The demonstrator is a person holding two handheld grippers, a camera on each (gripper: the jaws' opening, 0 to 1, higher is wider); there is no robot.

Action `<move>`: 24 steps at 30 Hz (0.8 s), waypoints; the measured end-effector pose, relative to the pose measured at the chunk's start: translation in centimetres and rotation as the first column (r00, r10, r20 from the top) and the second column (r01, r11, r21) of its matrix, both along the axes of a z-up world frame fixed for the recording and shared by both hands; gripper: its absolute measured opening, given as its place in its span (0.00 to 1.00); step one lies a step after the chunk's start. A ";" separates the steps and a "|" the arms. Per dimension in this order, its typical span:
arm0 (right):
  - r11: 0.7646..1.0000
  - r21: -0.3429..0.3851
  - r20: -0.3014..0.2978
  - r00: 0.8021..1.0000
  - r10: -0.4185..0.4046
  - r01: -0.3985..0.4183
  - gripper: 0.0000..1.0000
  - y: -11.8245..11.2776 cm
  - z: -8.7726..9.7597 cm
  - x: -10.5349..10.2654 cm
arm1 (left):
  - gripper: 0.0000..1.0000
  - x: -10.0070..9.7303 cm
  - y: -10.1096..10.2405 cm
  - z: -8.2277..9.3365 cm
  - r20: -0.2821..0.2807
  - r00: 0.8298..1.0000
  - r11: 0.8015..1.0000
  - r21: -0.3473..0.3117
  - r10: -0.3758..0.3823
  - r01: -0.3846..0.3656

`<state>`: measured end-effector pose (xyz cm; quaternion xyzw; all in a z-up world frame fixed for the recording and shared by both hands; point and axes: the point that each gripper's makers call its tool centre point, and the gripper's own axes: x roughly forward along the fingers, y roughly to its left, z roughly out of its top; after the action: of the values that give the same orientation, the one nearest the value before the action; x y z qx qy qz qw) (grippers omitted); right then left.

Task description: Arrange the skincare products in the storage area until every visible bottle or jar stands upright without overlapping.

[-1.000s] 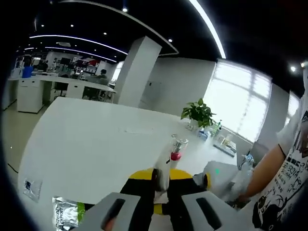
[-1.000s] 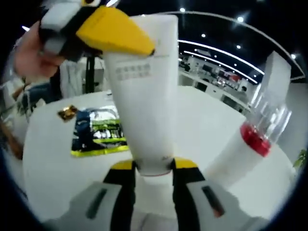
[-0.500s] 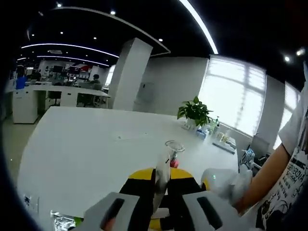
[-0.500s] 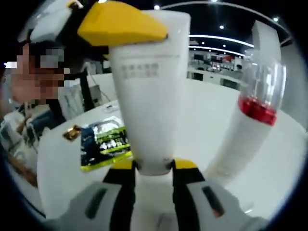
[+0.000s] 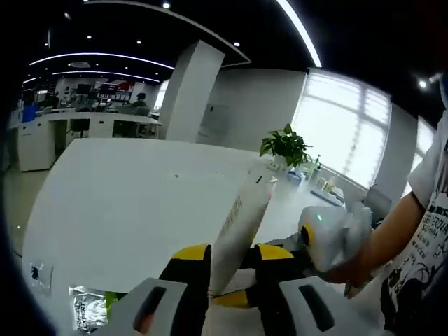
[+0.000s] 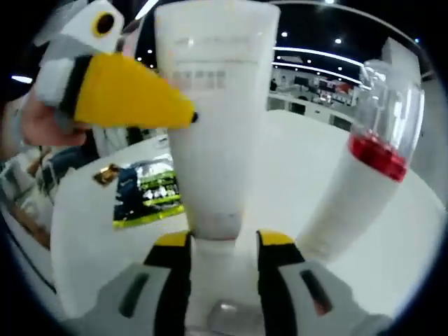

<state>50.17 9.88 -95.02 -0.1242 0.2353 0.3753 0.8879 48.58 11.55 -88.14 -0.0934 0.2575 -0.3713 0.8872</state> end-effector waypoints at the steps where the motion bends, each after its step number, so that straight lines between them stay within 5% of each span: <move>1: 1.000 0.001 0.009 1.000 0.013 -0.013 0.35 0.0 0.3 -0.2 | 0.25 -0.1 0.1 -0.5 -0.006 1.000 1.000 0.009 0.005 -0.005; 10: 0.996 -0.036 0.074 0.993 0.089 -0.086 0.33 -0.4 2.0 -2.3 | 0.24 -0.9 0.3 -6.2 -0.081 0.997 0.988 0.154 0.017 -0.004; 14: 0.994 -0.048 0.084 0.991 0.100 -0.096 0.30 -1.4 2.4 -3.0 | 0.23 -0.6 0.0 -6.7 -0.080 0.996 0.986 0.169 0.028 -0.014; 24: 0.999 -0.050 0.057 0.998 -0.020 0.022 0.27 -5.6 2.2 -2.7 | 0.21 0.1 0.6 -7.7 -0.055 0.997 0.969 0.244 0.053 -0.039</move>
<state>47.44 4.27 -92.80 -0.1546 0.2209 0.3562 0.8947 48.65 12.10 -95.82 -0.0015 0.3255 -0.3134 0.8921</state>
